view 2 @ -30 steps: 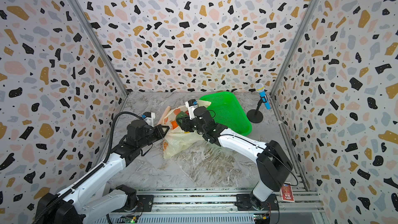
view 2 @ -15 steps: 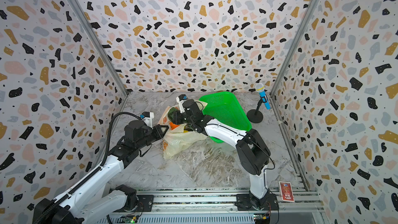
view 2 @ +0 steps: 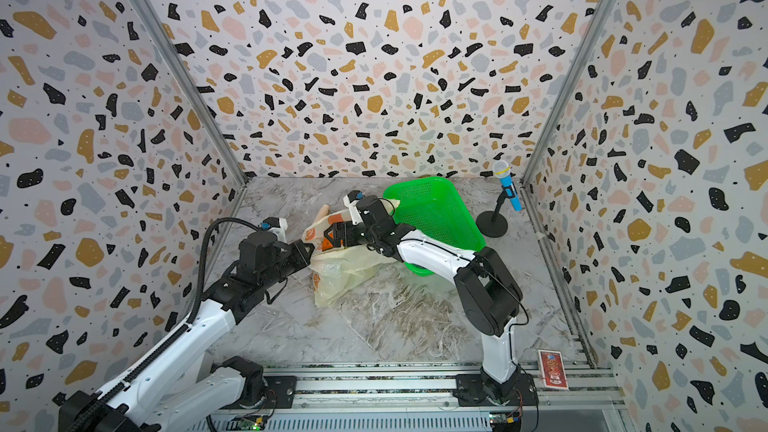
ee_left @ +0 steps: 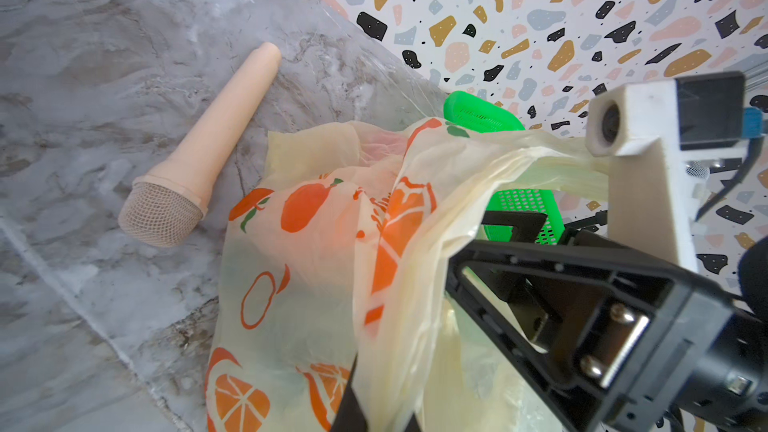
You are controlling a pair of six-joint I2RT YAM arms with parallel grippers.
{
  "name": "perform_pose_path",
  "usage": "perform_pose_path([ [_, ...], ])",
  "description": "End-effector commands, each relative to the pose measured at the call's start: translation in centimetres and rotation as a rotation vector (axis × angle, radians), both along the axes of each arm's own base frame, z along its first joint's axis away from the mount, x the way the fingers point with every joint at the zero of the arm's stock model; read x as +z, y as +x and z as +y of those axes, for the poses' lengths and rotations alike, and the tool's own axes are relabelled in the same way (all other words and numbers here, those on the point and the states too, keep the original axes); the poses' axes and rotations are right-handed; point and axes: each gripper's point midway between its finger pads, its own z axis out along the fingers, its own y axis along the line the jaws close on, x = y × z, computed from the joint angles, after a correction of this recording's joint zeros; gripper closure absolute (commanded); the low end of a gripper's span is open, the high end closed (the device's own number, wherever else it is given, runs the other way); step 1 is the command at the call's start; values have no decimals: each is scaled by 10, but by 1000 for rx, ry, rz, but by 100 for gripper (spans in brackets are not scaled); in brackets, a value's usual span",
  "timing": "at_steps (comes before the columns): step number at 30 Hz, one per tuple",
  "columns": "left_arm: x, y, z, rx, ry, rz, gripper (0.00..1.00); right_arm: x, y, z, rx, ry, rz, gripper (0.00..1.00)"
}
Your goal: Place the fruits into the plastic bag
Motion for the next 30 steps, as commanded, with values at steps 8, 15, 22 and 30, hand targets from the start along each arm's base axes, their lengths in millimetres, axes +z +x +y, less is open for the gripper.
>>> perform_pose_path([
  [8,10,6,8,34,27,-23,100,61,-31,-60,18,20,-146,10],
  [15,6,6,17,81,47,-9,100,34,-31,-135,-177,-6,-21,12],
  [22,8,6,36,157,61,-20,100,-8,-51,-154,-213,0,134,12],
  [30,2,4,43,181,63,-3,100,-16,-48,-137,-224,126,277,12],
])
